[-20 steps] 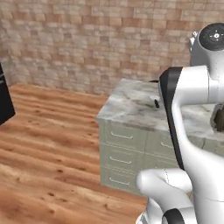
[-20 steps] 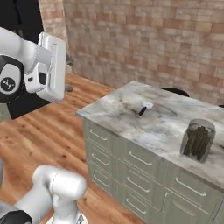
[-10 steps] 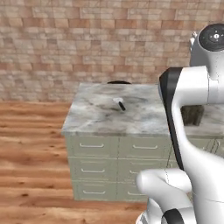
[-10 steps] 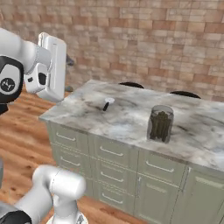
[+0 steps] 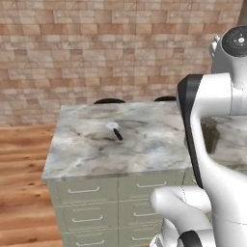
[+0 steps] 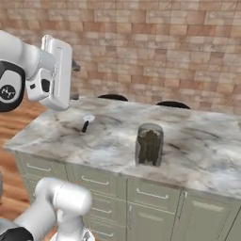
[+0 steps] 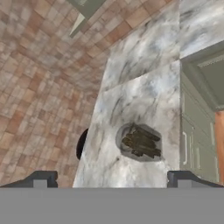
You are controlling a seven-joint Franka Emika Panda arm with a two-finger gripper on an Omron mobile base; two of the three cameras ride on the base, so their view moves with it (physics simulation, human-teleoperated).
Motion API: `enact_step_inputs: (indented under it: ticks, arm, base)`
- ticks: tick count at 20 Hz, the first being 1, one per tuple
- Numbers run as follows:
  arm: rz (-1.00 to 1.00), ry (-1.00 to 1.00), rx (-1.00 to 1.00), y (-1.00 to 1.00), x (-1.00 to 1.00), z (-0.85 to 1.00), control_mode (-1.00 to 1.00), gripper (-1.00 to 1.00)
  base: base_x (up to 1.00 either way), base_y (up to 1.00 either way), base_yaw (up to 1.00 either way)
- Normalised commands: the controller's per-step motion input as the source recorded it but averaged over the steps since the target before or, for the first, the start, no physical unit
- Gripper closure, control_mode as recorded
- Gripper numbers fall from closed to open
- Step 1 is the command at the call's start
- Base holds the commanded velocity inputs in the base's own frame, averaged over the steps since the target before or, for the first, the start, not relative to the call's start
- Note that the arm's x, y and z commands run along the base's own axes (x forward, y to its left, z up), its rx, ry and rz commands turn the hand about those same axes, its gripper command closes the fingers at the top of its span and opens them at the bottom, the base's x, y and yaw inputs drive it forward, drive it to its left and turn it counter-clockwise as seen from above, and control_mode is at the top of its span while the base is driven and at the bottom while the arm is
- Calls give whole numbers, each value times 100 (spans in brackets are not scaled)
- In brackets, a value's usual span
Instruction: Pick the jar and jar from the dining table and place them in the open cabinet. Close the cabinet after placing the objects.
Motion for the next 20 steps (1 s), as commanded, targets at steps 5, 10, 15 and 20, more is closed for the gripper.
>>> enact_step_inputs:
  ticks: [5, 10, 15, 20]
  arm:
    - [0, 0, 0, 0, 0, 0, 100, -100]
    - [0, 0, 0, 0, 0, 0, 100, -100]
    - [0, 0, 0, 0, 0, 0, 100, -100]
    - [0, 0, 0, 0, 0, 0, 100, -100]
  base:
    - [82, -10, 0]
    - [46, -59, 14]
    - [32, -69, 12]
    - [45, -45, -1]
